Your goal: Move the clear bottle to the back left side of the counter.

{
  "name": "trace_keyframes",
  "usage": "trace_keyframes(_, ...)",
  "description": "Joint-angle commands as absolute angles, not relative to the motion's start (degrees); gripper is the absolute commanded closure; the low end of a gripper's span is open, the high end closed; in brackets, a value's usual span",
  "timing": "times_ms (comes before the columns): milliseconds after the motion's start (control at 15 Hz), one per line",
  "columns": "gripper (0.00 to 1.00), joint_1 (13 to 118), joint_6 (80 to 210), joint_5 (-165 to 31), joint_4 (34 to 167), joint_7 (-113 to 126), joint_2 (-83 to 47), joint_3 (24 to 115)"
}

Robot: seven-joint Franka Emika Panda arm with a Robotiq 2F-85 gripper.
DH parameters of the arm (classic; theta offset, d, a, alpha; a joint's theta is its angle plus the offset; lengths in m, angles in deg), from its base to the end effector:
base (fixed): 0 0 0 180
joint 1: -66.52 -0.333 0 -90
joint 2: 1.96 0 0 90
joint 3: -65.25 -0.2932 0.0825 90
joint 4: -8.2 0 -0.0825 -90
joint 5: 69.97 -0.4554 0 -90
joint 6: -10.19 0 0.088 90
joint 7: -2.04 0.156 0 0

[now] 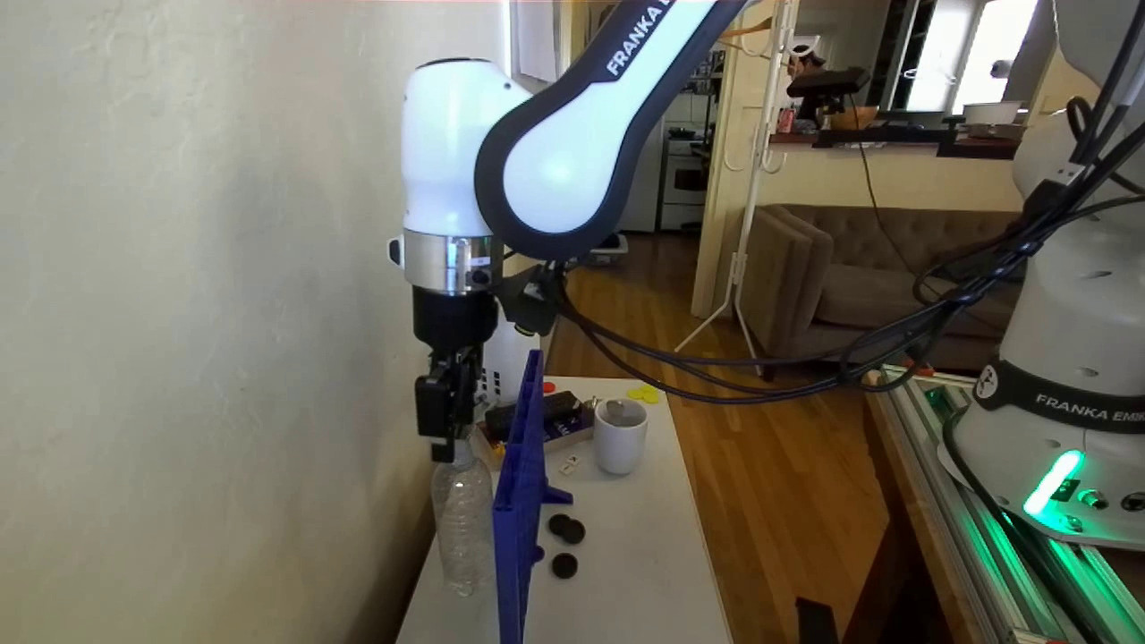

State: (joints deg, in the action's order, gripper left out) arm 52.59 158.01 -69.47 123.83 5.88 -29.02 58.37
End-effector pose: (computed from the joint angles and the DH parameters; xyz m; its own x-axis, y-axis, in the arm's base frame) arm 0.6069 0.2352 0.0991 0.9558 0.2803 0.0891 0.2858 -0.9567 -0.0553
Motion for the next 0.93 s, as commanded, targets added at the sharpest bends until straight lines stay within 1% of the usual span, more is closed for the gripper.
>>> trace_keyframes(0,0.00,54.04,154.77,-70.70,124.07,4.53,-24.97,56.57)
trace_keyframes(200,0.00,55.25,149.61,-72.27,124.15,3.34,-20.04,55.39)
trace_keyframes(400,0.00,57.05,139.97,-76.36,124.55,-0.90,-12.52,53.69)
trace_keyframes(667,0.00,57.00,127.79,-80.48,127.66,-2.91,-1.25,54.25)
trace_keyframes(867,0.00,56.50,121.13,-81.02,130.84,-2.39,7.48,54.94)
